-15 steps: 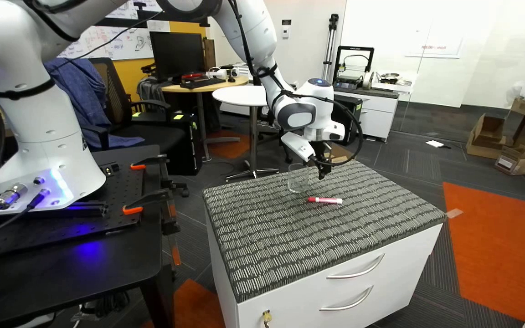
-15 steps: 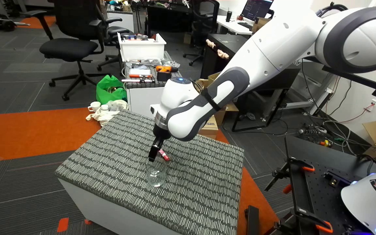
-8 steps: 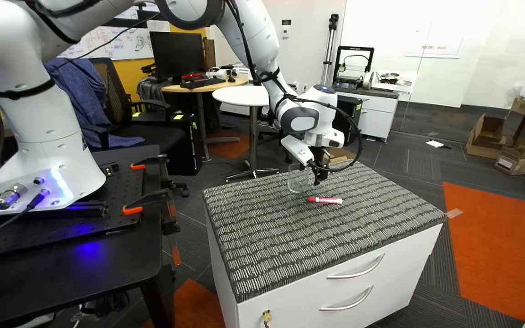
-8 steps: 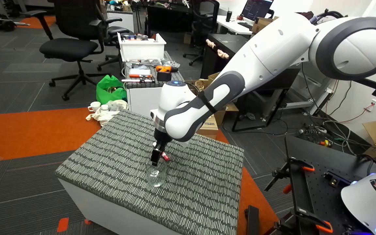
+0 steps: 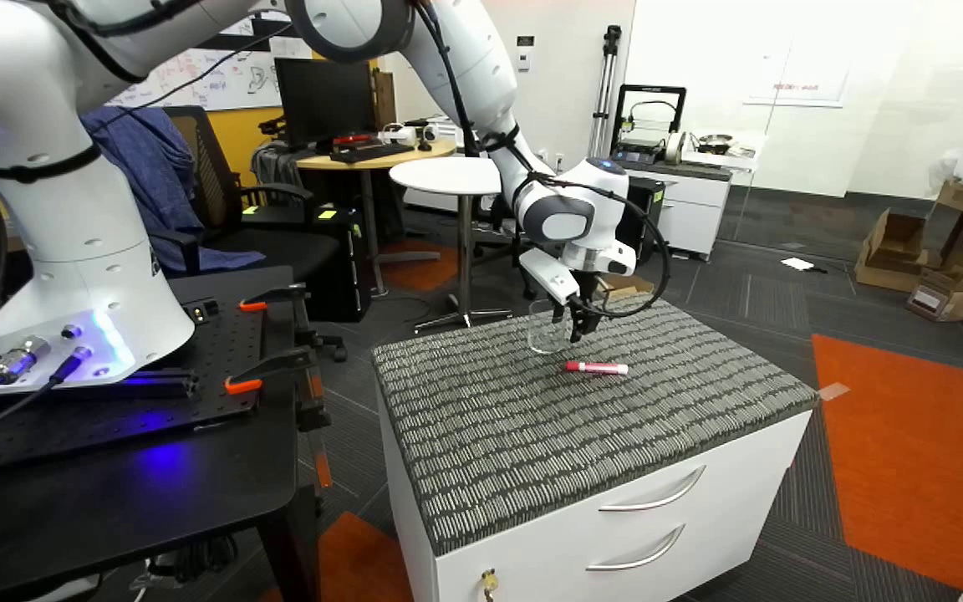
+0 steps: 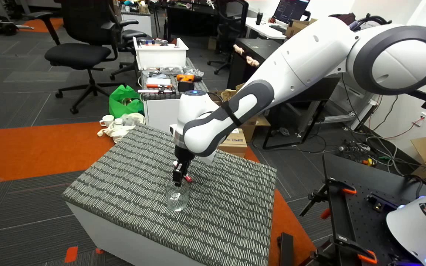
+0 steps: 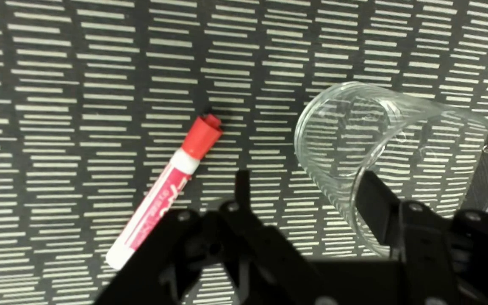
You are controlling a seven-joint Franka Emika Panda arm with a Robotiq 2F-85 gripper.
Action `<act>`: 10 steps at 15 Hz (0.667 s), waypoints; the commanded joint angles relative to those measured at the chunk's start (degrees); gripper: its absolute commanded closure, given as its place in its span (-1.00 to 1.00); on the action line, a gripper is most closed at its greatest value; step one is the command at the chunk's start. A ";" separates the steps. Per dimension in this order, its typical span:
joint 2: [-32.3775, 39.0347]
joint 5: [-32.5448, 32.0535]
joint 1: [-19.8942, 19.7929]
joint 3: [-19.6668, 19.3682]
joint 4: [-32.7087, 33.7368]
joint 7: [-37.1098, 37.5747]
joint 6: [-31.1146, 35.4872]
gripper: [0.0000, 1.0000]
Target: Move the transparent glass across the marker
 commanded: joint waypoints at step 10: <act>1.13 -0.96 1.36 -0.61 5.00 1.55 -4.51 0.98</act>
